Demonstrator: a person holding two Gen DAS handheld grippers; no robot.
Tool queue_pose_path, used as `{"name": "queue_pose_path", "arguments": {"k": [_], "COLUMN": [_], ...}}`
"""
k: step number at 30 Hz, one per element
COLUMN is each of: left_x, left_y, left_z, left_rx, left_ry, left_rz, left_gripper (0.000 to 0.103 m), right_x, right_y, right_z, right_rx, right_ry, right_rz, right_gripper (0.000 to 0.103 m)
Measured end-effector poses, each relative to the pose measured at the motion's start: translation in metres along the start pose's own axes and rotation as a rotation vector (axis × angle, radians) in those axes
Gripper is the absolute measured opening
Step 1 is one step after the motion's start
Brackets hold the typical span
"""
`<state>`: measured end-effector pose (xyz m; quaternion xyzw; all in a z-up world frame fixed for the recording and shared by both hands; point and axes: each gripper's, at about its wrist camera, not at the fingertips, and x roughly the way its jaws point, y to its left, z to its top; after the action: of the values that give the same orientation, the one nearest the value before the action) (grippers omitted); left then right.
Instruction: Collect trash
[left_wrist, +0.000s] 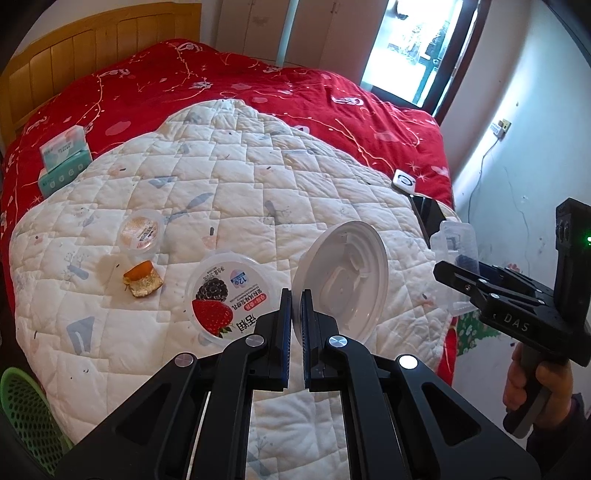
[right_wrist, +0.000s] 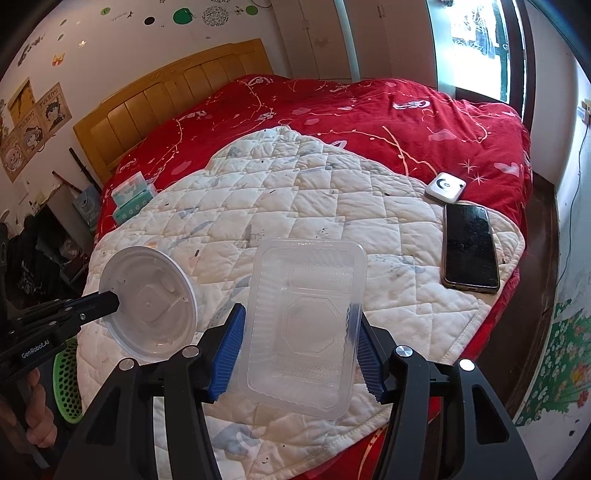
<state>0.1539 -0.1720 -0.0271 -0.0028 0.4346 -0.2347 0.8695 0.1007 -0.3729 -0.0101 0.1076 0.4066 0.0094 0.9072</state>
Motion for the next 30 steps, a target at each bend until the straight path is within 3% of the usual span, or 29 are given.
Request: {"name": "queue_pose_path", "arguments": {"k": [30], "left_x": [-0.014], "left_y": [0.002], "left_z": [-0.002], "left_rx": [-0.021], "left_ry": [-0.006], "left_rz": [0.013], "left_gripper": [0.004], "right_x": [-0.014], "right_y": [-0.006], "right_z": [-0.004], "right_rx": [0.003], "right_ry": [-0.008], "right_rz": [-0.006], "right_gripper": [0.055]}}
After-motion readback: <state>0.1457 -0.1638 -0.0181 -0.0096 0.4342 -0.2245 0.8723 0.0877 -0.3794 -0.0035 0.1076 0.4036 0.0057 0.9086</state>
